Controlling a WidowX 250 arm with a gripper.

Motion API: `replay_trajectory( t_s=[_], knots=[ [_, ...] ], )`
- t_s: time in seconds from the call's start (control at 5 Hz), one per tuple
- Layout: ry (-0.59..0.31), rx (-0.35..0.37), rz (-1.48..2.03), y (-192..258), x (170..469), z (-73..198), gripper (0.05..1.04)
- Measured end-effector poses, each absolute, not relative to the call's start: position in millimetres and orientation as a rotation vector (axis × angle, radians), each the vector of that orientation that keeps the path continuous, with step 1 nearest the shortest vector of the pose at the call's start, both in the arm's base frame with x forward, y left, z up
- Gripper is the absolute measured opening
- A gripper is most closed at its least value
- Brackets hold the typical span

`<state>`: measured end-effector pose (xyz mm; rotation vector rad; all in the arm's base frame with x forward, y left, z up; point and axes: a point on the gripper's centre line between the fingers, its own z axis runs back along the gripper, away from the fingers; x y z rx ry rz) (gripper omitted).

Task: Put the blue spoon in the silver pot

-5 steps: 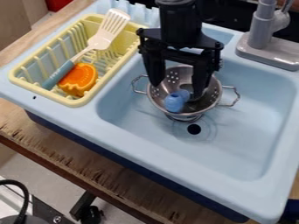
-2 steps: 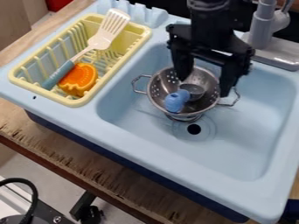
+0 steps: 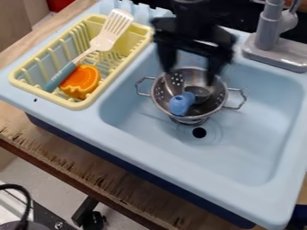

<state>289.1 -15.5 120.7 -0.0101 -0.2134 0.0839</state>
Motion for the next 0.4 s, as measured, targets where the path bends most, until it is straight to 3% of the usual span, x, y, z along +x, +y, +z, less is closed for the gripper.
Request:
replay_trajectory(
  t_s=[0.2,0.4],
  knots=[
    [-0.233,-0.022,0.142,6.2,289.3,124.6,0.997],
    [-0.232,-0.045,0.129,21.0,271.5,128.2,0.997]
  ],
)
